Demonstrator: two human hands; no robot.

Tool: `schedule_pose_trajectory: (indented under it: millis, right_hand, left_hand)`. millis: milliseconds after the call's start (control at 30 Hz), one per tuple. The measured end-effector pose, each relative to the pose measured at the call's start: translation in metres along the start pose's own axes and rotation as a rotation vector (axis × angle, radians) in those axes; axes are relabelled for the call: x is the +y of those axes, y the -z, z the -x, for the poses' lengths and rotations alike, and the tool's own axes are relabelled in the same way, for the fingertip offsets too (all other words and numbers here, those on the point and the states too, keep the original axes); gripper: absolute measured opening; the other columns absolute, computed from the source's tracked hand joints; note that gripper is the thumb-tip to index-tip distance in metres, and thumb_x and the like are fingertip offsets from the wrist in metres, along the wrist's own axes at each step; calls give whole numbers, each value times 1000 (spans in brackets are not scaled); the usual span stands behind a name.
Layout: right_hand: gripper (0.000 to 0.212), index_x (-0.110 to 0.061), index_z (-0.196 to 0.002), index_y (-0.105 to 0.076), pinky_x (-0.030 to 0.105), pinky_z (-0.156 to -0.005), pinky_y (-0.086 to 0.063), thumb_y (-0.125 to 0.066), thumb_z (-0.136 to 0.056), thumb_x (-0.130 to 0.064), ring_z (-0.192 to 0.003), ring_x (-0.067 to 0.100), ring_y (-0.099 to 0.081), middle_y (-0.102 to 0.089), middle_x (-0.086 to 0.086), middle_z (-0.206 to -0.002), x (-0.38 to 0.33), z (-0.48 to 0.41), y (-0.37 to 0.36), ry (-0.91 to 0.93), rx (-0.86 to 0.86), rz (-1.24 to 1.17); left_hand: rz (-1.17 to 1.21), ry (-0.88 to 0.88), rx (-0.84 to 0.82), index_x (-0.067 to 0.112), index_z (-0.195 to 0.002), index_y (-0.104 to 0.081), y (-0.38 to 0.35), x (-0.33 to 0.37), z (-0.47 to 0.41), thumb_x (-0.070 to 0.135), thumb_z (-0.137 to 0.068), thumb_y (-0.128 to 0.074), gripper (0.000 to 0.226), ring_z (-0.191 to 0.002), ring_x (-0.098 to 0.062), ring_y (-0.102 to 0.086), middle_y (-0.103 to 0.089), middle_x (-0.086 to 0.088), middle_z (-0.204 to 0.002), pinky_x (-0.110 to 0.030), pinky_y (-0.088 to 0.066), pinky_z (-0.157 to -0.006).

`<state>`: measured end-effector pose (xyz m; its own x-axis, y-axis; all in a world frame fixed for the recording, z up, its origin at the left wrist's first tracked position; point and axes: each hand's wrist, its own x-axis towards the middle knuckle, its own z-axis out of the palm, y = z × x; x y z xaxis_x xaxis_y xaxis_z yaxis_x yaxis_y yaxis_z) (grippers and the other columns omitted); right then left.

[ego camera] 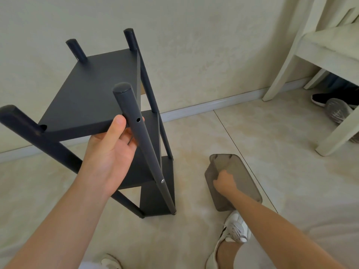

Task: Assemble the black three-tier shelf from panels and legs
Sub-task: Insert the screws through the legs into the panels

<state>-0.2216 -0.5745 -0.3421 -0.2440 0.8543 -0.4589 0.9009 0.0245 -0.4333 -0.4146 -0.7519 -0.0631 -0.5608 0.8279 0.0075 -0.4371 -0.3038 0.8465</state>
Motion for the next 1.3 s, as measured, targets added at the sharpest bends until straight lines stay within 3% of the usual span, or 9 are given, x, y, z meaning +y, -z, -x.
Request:
schedule_pose_trajectory:
  millis: [67,133,300,433,767,967,1100,1233,1300]
  right_hand:
    - [15,-7,-92,-55,37,-78,-49,-52,-100,-20,-93,30,-60,-61,9,-93,-5,5,-11,76,-43,47]
    - [33,-17,-71,-36,35,-77,-46,-55,-99,-20,-88,26,-53,-55,5,-86,-9,9,-23,107,-77,78]
    - [15,-9,-97,-51,30,-77,-43,-56,-99,-23,-100,27,-58,-59,12,-109,-21,17,-50,170,-136,77]
    - [24,-9,-114,-57,26,-81,-48,-62,-97,-25,-97,20,-60,-62,6,-110,-33,28,-77,219,-172,-18]
    - [17,-20,-102,-60,21,-74,-47,-68,-92,-32,-83,11,-58,-60,-5,-93,-52,20,-108,325,-408,-53]
    - [35,-19,-72,-50,22,-60,-39,-44,-104,-30,-65,11,-50,-54,-2,-71,-43,-9,-101,246,-287,-45]
    - [16,-7,-102,-58,25,-72,-44,-48,-100,-19,-79,20,-51,-60,7,-98,-32,-24,-102,242,-316,169]
    - [25,-5,-121,-55,27,-78,-44,-50,-98,-11,-88,20,-52,-58,14,-121,-28,-31,-113,217,-365,265]
    - [39,-3,-135,-46,32,-97,-44,-51,-97,-9,-115,28,-52,-43,20,-141,-27,-33,-120,212,-359,269]
  left_hand:
    - [-4,1,-2,20,-120,-62,0,0,0,25,-85,-65,35,-118,-16,-67,-74,7,-114,-28,-59,-86]
    - [-8,-1,0,20,-118,-62,0,0,1,25,-85,-64,34,-117,-16,-67,-74,7,-114,-28,-59,-86]
    - [9,7,-19,24,-102,-79,1,1,2,24,-84,-68,21,-121,-19,-66,-74,5,-116,-31,-58,-88]
    - [24,8,-1,18,-116,-65,1,3,4,24,-82,-69,34,-120,-19,-66,-75,3,-115,-33,-58,-92]
    - [43,17,11,21,-99,-80,1,7,7,25,-72,-75,27,-116,-20,-68,-75,0,-113,-35,-56,-96]
    - [25,35,4,25,-89,-84,0,7,7,30,-64,-78,26,-113,-16,-70,-76,3,-112,-31,-59,-90]
    - [32,33,-16,19,-111,-70,-2,7,6,30,-67,-76,47,-115,-15,-69,-74,3,-117,-28,-58,-87]
    - [24,36,-3,20,-104,-74,-3,5,7,30,-66,-76,39,-110,-15,-71,-75,3,-113,-27,-59,-83]
    - [30,40,-4,20,-100,-78,-1,6,6,28,-68,-80,34,-108,-16,-72,-75,2,-113,-28,-59,-81]
